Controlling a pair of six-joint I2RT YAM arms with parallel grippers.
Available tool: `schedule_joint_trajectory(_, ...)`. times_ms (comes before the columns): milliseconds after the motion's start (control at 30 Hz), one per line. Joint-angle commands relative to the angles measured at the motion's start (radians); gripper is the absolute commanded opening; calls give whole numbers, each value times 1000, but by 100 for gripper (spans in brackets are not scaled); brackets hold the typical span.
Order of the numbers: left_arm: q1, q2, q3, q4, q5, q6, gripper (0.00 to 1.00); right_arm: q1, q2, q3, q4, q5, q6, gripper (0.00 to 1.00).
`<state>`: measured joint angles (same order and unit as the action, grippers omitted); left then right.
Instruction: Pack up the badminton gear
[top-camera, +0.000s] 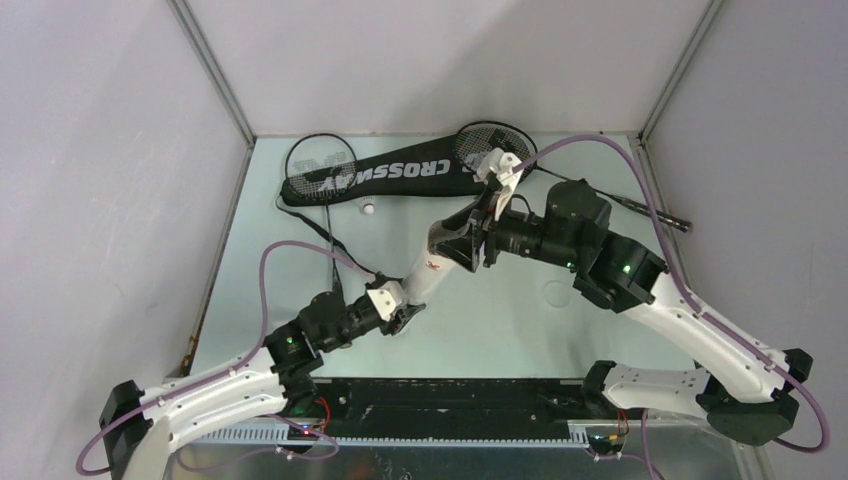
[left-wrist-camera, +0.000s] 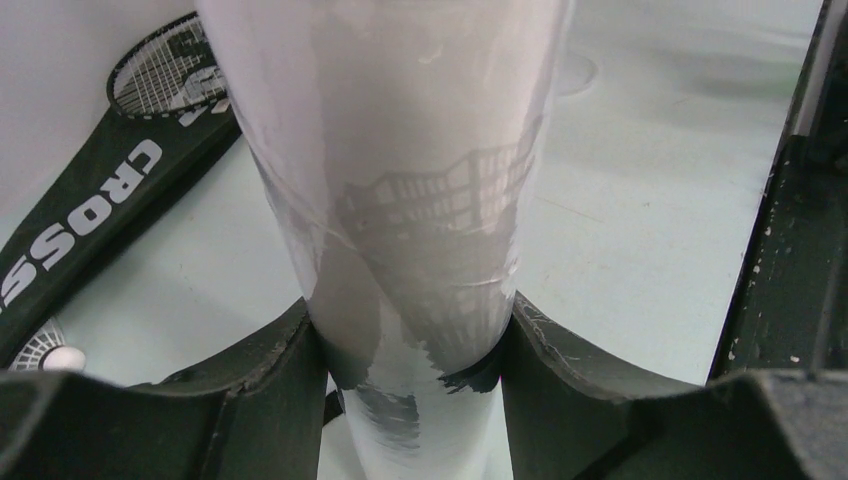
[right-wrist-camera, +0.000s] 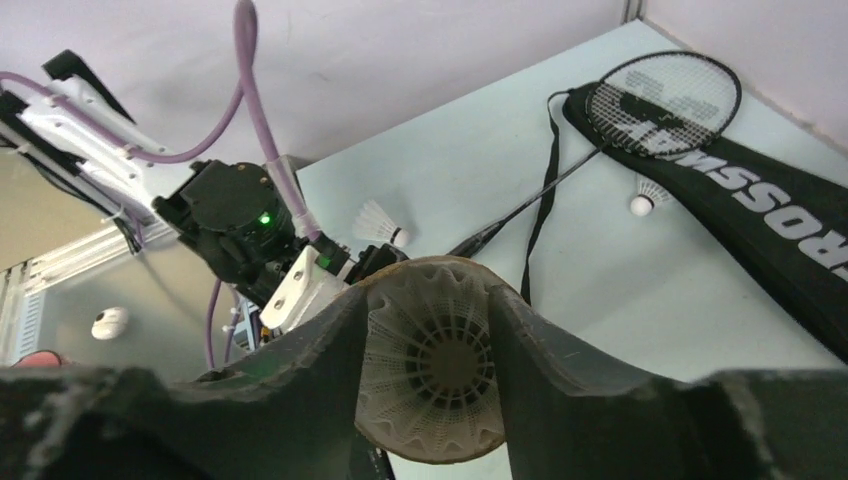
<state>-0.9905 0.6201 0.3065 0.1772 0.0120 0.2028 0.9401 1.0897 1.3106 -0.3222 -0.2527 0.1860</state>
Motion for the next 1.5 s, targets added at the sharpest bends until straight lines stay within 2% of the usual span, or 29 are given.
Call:
schedule_joint_trajectory(0,-5,-22,6,108,44,39,0,5,-45,123,-82,-54,-14,57)
schedule_joint_trajectory(100,-5,-30,4,124,36,30,0,5,-92,145,-69,-56,-35,75)
schedule_joint_trajectory(233,-5,-34,5,143,36,2,0,-7,-168,124,45,-64,-69,97)
schedule_joint_trajectory(300,-5,-35,3,172,28,-33,0,-23,-201,97,77,-56,-77,99)
schedule_joint_trajectory(367,-5,-37,10,205,-1,-91,0,-38,-234,42,104,-48,-80,99)
schedule_joint_trajectory(467,-5,-45,46,222,-64,-195,2,-48,-308,-140,168,-41,-82,99)
schedule_joint_trajectory(533,-5,-51,81,189,-10,-230,1,-50,-360,-288,263,-40,-58,99)
schedule_joint_trajectory(633,-5,-64,98,180,129,-246,0,-49,-409,-526,540,-79,-12,99)
schedule_joint_trajectory(700,-5,-75,89,213,195,-267,0,-43,-392,-587,637,-141,-6,99)
schedule_joint_trajectory(1033,-5,-59,117,265,506,-326,2,68,-124,-611,925,-468,-46,99)
schedule_joint_trajectory(1133,-6,-47,116,280,576,-318,2,101,-89,-610,962,-485,-59,98)
schedule_joint_trajectory(1233,-7,-45,107,324,617,-319,4,107,-82,-610,962,-496,-60,92)
schedule_joint_trajectory(1267,-7,-44,107,325,616,-316,6,110,-84,-610,962,-497,-58,88)
schedule_joint_trajectory(1300,-7,-42,110,320,610,-314,7,110,-87,-610,962,-492,-52,79)
schedule_joint_trajectory(1367,-7,-35,121,297,574,-307,16,111,-103,-610,951,-468,-48,67)
schedule_joint_trajectory(1433,-7,-28,140,245,502,-298,31,109,-138,-606,905,-401,-54,62)
schedule_joint_trajectory(1467,-7,-27,153,224,419,-297,55,108,-169,-597,844,-330,-68,62)
